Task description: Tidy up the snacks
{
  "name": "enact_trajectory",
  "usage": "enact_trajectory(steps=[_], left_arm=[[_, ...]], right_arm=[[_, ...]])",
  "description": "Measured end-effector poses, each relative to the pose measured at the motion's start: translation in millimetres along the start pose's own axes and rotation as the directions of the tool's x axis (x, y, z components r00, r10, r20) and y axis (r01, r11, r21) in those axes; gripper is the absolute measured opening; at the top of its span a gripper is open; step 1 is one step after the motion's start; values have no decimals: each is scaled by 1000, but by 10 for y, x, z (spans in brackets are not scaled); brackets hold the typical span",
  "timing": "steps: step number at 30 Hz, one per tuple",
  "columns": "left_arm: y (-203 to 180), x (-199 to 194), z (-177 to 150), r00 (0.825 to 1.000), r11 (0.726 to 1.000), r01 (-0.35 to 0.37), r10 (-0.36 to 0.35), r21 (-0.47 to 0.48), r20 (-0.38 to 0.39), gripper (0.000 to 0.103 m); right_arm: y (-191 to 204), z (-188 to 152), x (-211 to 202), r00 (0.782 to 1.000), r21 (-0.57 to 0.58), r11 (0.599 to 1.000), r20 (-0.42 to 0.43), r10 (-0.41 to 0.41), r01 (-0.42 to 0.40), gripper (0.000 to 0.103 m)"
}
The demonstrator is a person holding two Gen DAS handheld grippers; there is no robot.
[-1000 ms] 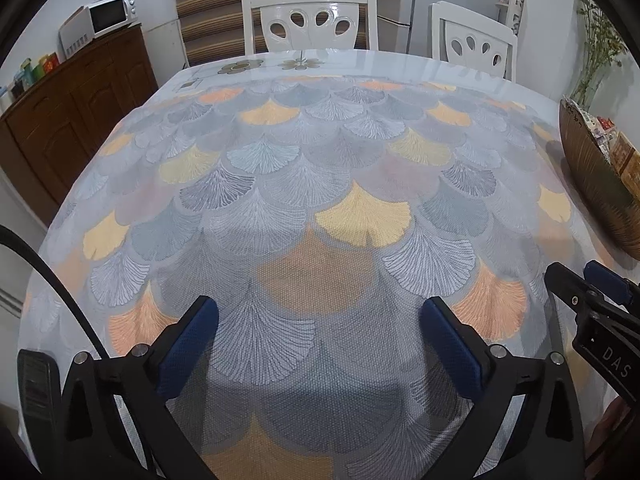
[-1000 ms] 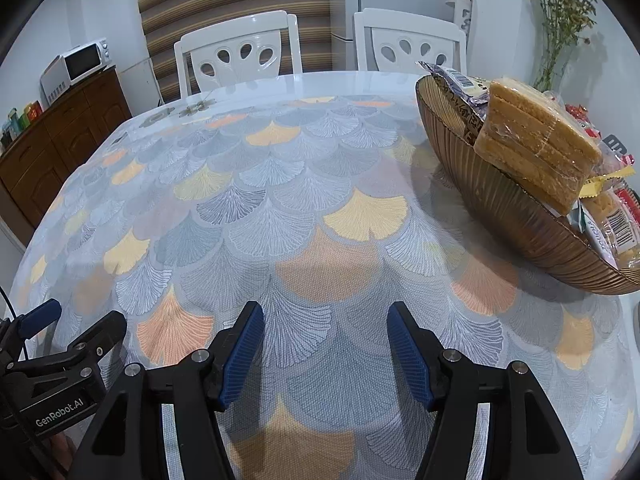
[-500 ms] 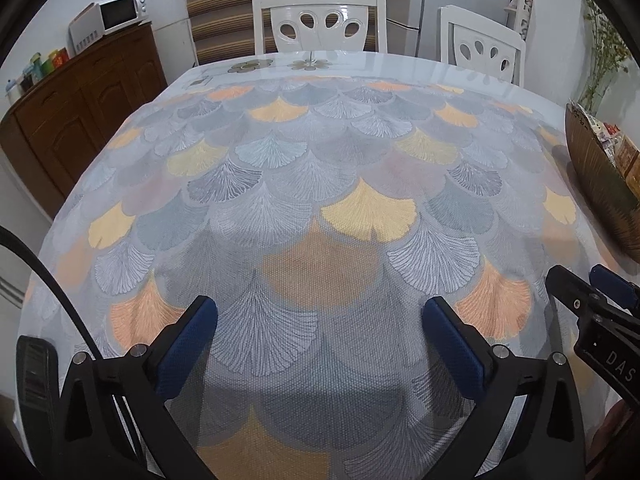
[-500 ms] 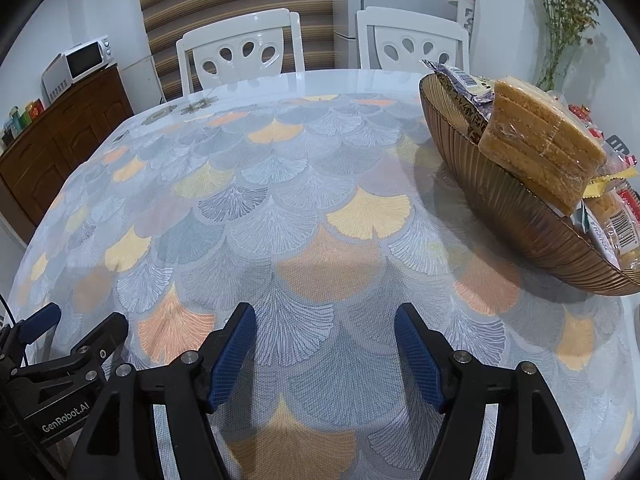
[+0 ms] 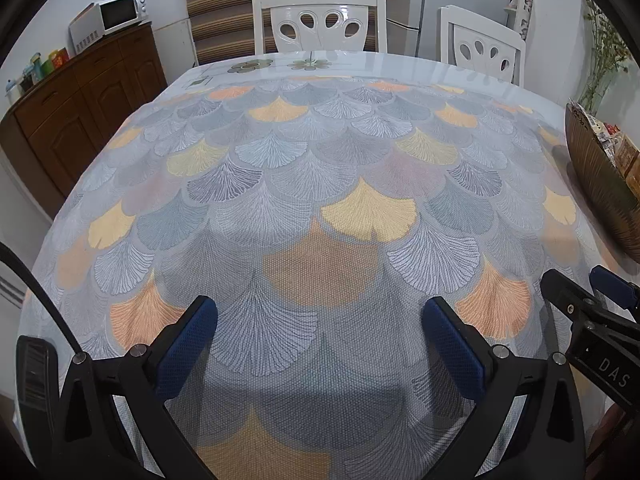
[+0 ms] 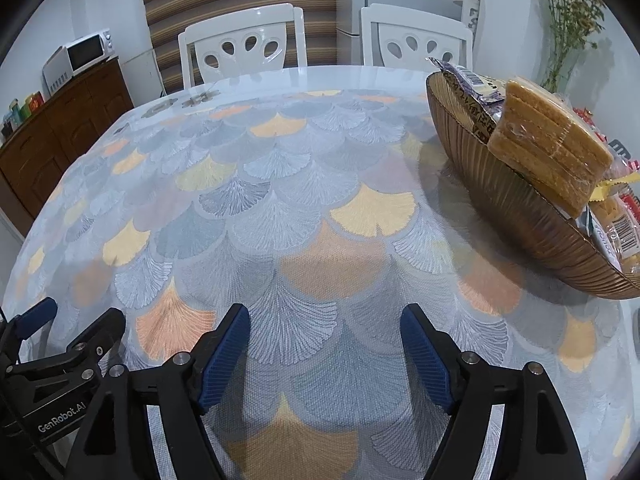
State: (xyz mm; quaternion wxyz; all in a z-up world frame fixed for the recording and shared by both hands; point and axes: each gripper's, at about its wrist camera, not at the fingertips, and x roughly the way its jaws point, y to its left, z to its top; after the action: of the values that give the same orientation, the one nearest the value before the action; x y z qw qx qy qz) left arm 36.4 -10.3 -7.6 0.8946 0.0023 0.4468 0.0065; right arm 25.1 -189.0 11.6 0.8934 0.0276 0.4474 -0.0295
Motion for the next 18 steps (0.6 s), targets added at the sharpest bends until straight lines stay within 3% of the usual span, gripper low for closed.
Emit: enact_trajectory(steps=[8,12,18], left_arm=[[2,1,1,1000,1000,0,0,0,0,103],[3,1,1,1000,1000,0,0,0,0,103],[2,0,2,1000,1000,0,0,0,0,103]], right_arm=[[-10,-6,5,1000,5,1000,0,9,-9,78],[5,-2,24,1000,-7,1000,-10,18,-18,88],[9,1,34,1000,-13,1000,-14,17,-18,89]])
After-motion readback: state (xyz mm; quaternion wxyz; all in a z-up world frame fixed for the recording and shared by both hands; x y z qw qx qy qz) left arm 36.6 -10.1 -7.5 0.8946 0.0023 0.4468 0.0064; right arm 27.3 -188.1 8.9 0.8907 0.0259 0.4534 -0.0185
